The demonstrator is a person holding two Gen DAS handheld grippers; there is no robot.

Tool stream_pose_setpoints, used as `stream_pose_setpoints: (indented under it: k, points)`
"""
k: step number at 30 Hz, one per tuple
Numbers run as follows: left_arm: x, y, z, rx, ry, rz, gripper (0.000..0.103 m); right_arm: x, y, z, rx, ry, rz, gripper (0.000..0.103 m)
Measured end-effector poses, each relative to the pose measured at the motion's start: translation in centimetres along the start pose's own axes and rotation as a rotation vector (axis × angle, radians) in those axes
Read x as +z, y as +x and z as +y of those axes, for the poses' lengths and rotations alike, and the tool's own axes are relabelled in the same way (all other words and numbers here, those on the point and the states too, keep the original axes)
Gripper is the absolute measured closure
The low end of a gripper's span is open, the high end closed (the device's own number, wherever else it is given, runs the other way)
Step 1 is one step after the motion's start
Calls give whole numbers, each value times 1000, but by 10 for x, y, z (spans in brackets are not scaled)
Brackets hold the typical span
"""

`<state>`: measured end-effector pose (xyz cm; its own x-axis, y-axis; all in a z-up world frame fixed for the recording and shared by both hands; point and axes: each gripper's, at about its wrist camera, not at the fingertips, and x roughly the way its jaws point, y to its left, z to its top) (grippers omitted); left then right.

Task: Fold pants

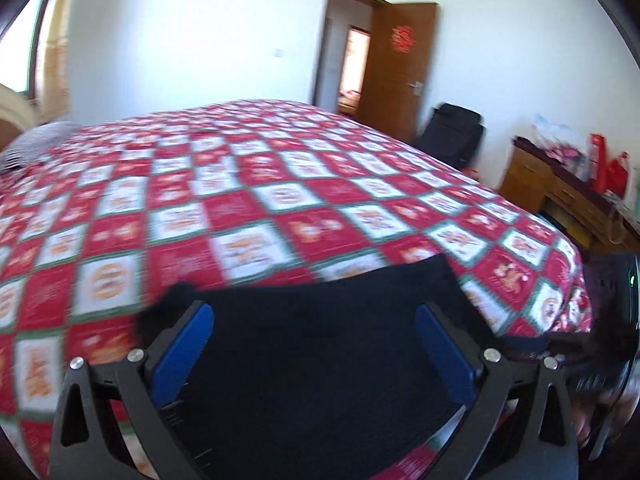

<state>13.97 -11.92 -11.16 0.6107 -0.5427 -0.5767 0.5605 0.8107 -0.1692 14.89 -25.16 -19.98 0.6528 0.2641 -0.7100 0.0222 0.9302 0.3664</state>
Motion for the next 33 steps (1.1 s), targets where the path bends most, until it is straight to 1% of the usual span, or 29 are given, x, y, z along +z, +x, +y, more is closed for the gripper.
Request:
stream_pose_setpoints:
  k: [2, 3, 5, 6, 8, 9, 10, 11, 12, 14, 17, 19, 20, 21, 22, 23, 24, 26, 28, 33]
  points:
    - [7, 30, -18, -21, 26, 56, 0, -1, 3, -1, 13, -1, 7, 42]
    - [8, 41, -24, -40, 28, 81, 0, -2, 4, 0, 14, -11, 2, 51]
    - [11, 67, -40, -63, 48, 129, 0, -2, 5, 1, 4, -23, 5, 64]
    - [10, 73, -48, -53, 66, 139, 0, -1, 5, 1, 8, -27, 9, 72]
    - [10, 89, -58, -19, 97, 152, 0, -1, 6, 0, 25, -22, 20, 78]
    - [8, 98, -62, -5, 109, 175, 0, -1, 8, -1, 28, -15, 36, 80]
    - [6, 106, -62, -2, 108, 195, 0, -2, 10, -3, 22, -12, 49, 80]
    - [5, 106, -59, -15, 91, 190, 0, -3, 15, -5, 11, -10, 65, 81]
    - [4, 106, -56, -22, 73, 179, 0, -3, 18, -7, 14, 0, 77, 81]
    - [2, 102, -58, -19, 88, 163, 0, -2, 19, -8, 18, 0, 82, 80]
    - [4, 90, -57, -16, 85, 168, 0, -3, 19, -6, 10, -9, 76, 80]
    - [6, 69, -53, -21, 91, 121, 0, -3, 14, -7, 22, -6, 59, 79]
    - [4, 53, -49, -7, 104, 91, 0, -3, 11, -7, 26, -4, 45, 75]
    - [3, 46, -46, 11, 113, 80, 0, -2, 9, -7, 16, -1, 29, 65]
    - [1, 37, -41, 27, 121, 66, 0, -2, 7, -7, 8, 0, 15, 58]
    - [-3, 27, -36, 41, 130, 55, 0, -1, 4, -7, 8, 1, -3, 47]
    - [-9, 17, -29, 57, 140, 53, 0, 0, 1, -7, 10, 3, -24, 46]
    - [-18, 5, -14, 105, 148, 55, 0, 2, -5, -5, 5, -2, -57, 45]
    - [-28, -6, 7, 148, 122, 48, 0, 6, -7, -2, 3, -5, -77, 44]
    - [-44, -18, 52, 190, 11, 46, 0, 25, 1, 7, 4, -10, -86, 44]
